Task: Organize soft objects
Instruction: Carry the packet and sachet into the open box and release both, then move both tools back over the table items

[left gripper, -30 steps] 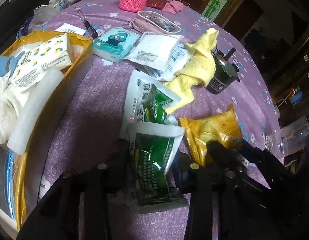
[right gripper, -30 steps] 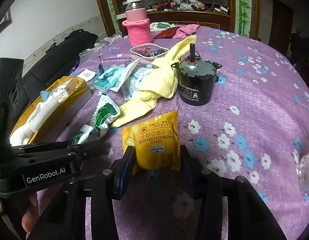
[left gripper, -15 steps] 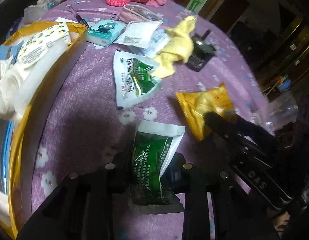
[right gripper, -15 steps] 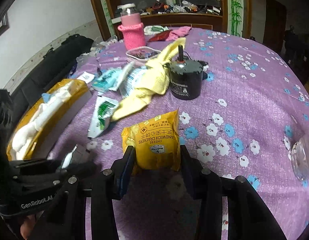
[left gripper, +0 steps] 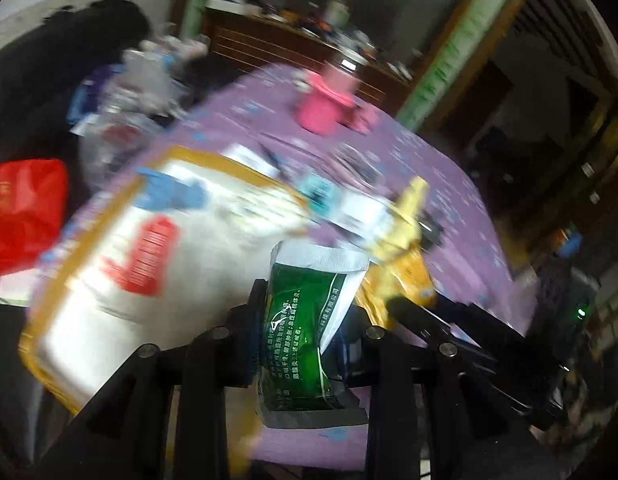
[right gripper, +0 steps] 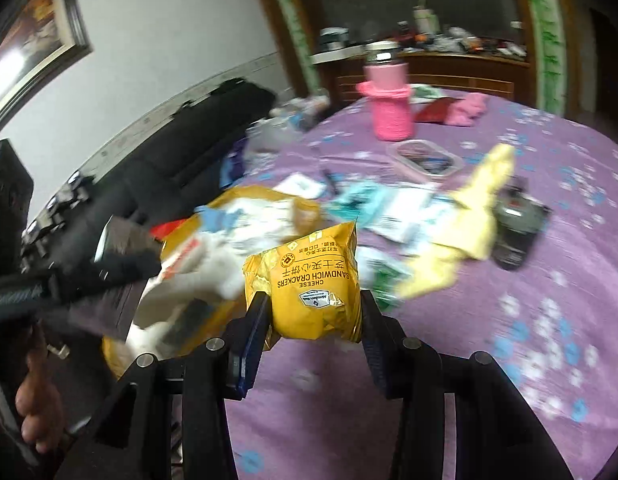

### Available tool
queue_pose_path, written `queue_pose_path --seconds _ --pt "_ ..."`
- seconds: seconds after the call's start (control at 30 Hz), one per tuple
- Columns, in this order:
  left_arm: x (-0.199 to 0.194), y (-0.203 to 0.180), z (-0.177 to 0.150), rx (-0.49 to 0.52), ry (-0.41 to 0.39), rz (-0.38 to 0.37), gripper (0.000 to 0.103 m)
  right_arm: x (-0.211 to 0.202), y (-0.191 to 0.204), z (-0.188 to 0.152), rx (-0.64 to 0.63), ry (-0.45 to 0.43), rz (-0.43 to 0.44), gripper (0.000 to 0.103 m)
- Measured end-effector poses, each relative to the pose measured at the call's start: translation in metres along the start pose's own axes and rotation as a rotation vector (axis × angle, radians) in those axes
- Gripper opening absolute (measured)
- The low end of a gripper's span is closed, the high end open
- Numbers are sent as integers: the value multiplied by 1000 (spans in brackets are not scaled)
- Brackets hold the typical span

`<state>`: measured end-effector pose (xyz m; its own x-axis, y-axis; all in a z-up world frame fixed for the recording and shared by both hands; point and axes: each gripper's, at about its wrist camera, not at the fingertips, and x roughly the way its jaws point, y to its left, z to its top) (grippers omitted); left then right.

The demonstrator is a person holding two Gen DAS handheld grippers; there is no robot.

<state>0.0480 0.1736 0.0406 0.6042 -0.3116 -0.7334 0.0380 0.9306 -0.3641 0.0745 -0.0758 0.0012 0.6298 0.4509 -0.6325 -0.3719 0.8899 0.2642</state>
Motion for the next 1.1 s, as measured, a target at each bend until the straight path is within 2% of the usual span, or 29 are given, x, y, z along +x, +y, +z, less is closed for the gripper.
queue_pose_path --seconds 0.17,0.37,0.47,0.53,0.63,0.67,0.7,0.73,0.77,0.9,0.93,1.03,1.1 --pt "15 49 11 -74 -3 71 26 27 39 17 -76 39 65 44" --pt "35 76 12 -102 7 121 27 68 74 33 -124 94 110 44" --pt "41 87 12 -112 20 115 27 86 79 38 -111 124 132 44" --pt "47 89 12 -107 21 134 27 98 83 41 -111 136 135 44" --pt "50 92 12 -109 5 161 30 114 88 41 -135 152 93 46" --pt "52 93 11 -105 0 168 32 121 90 42 -130 158 90 48" --pt "53 93 11 -98 -3 176 37 126 93 43 -125 157 89 51" --pt "53 92 10 -92 -4 192 48 125 96 43 -121 154 85 54" --pt "53 90 9 -83 -9 209 52 125 98 43 -122 154 77 56" --pt "40 78 4 -33 -58 261 62 113 107 39 -162 114 31 79" --pt "36 76 3 -26 -68 270 63 107 109 37 -175 100 22 85" --pt "26 59 -2 23 -102 312 63 84 108 27 -184 48 11 88" --pt "21 47 -6 53 -114 313 63 70 104 20 -182 18 -5 90"
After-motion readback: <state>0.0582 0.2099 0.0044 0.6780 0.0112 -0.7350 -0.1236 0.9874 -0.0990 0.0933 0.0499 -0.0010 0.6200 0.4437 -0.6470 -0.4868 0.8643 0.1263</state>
